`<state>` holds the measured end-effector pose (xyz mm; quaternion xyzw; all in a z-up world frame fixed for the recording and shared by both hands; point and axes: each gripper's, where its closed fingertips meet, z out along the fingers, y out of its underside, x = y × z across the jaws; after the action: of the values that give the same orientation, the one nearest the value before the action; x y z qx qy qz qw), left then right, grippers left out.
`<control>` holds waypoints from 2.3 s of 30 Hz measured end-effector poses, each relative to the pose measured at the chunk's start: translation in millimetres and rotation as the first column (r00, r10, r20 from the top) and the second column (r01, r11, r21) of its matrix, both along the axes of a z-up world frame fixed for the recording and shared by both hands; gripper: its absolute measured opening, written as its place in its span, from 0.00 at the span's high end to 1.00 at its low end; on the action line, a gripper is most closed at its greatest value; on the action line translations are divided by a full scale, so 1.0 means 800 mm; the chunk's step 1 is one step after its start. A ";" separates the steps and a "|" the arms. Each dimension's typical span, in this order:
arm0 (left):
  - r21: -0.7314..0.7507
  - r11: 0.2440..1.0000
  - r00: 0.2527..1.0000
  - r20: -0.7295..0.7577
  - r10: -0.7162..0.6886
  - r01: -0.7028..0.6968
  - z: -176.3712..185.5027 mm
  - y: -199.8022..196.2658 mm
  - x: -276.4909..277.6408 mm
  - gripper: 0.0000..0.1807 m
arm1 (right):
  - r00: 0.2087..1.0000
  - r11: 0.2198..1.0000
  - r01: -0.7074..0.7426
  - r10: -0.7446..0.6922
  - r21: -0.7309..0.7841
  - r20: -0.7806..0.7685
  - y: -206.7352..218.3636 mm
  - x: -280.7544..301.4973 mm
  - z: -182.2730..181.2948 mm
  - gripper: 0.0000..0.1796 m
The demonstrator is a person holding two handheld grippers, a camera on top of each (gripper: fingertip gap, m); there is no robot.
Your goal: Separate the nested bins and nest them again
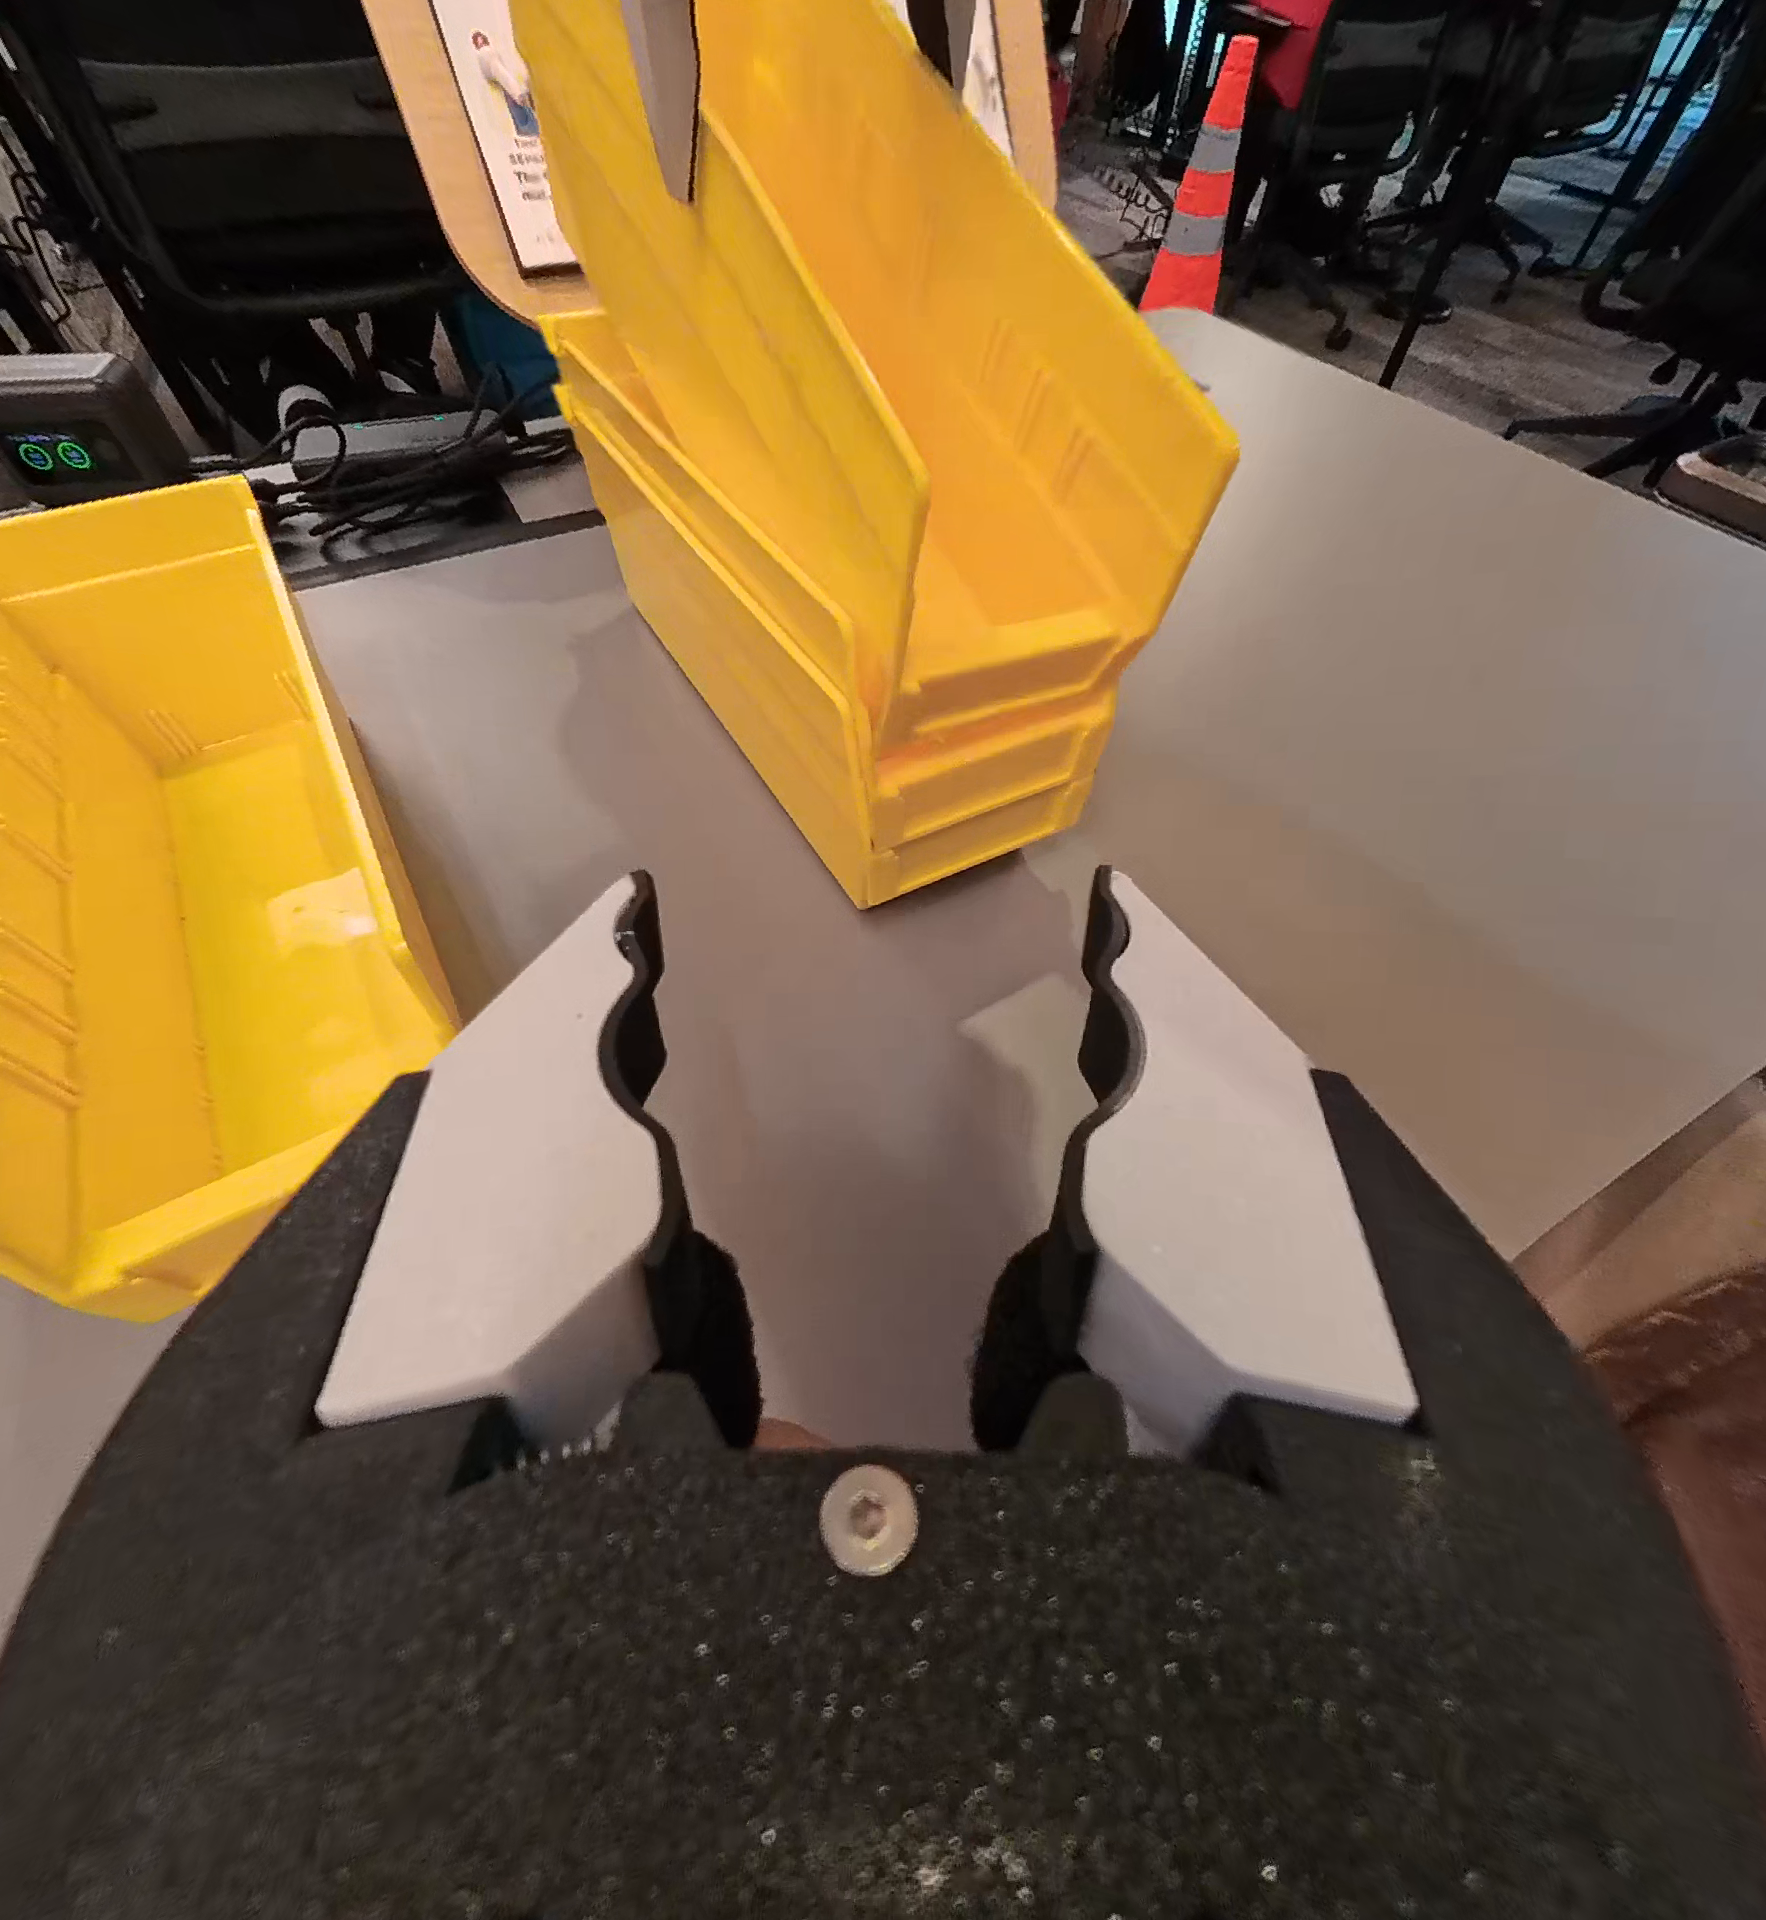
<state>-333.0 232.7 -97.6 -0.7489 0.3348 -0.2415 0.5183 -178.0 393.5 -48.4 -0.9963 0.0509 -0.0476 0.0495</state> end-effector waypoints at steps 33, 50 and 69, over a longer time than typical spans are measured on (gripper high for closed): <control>-0.061 0.998 1.000 0.001 0.019 -0.019 -0.015 0.008 -0.004 0.56 | 0.995 0.984 0.090 -0.097 -0.151 -0.038 -0.043 0.191 -0.134 0.39; -0.057 0.997 0.997 -0.050 -0.058 0.055 -0.023 -0.012 0.022 0.56 | 0.990 0.997 -0.010 0.021 0.079 -0.142 0.014 0.000 -0.053 0.27; -0.046 0.998 0.998 -0.058 -0.036 0.034 -0.022 -0.010 0.014 0.57 | 0.994 0.999 0.034 -0.034 -0.007 -0.103 0.012 -0.004 -0.063 0.47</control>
<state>-322.0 225.0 -115.5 -0.7612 0.3573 -0.2361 0.4870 -181.2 403.1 -98.4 -0.9966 0.0701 0.0027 0.0433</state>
